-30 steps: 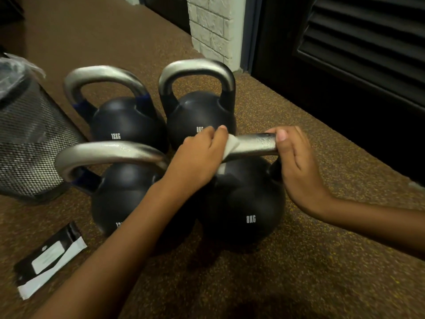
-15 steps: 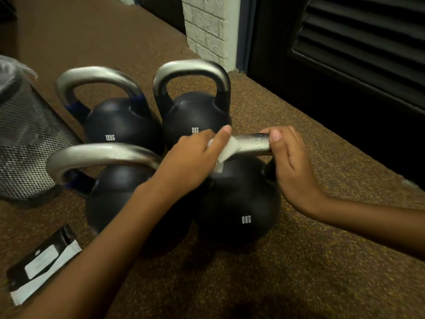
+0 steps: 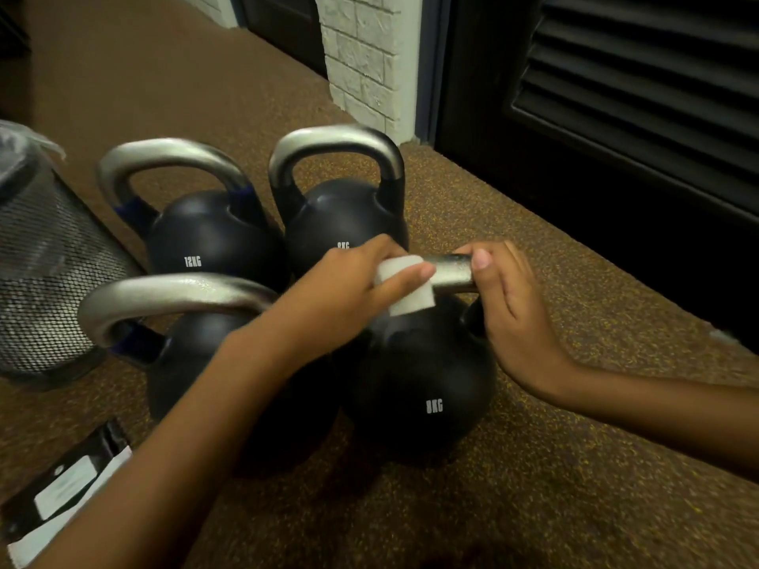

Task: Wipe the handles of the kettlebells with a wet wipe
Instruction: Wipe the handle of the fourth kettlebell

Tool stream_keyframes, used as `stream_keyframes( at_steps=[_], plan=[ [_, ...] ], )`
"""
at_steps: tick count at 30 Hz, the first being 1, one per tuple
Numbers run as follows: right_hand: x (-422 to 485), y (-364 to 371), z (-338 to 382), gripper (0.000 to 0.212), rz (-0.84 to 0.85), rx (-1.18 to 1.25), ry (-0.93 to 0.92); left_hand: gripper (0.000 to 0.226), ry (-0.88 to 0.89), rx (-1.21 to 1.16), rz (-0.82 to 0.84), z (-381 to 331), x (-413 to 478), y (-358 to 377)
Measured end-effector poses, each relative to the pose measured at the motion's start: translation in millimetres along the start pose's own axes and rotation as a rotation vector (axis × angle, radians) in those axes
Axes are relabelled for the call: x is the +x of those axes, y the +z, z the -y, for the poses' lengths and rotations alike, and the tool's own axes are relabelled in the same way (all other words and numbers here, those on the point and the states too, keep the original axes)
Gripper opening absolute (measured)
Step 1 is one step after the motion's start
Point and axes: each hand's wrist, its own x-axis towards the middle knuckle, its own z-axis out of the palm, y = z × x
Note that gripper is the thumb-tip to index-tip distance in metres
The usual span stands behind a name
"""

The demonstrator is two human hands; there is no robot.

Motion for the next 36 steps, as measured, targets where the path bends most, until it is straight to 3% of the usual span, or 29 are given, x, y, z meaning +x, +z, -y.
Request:
stream_keyframes(
  at_steps=[3,6,11,15,19,25,30,36],
  plan=[
    [0,1,-1,0.038,0.004,0.029,0.002,0.043,-0.086,-0.023,0.038,6,1,-10],
    [-1,1,-1,0.039,-0.006,0.036,-0.01,0.044,-0.058,0.159,-0.052,-3,6,5],
    [-1,0,-1,0.042,0.016,0.047,0.009,0.048,0.18,0.398,-0.258,-18,9,31],
    [-1,-3,-1,0.042,0.034,0.021,-0.007,0.049,0.28,0.202,-0.186,-6,4,22],
    [-1,-2,-3,0.036,0.027,0.015,-0.01,0.056,0.322,0.073,-0.329,25,-14,21],
    [-1,-1,-3,0.035,0.027,0.019,-0.008,0.051,0.401,0.2,-0.541,37,-20,32],
    [0,-1,-3,0.04,0.032,0.055,-0.008,0.044,0.505,0.259,-0.5,17,-11,40],
    [-1,-3,-2,0.042,0.053,0.031,0.004,0.048,0.41,0.065,-0.597,48,-32,45]
  ],
)
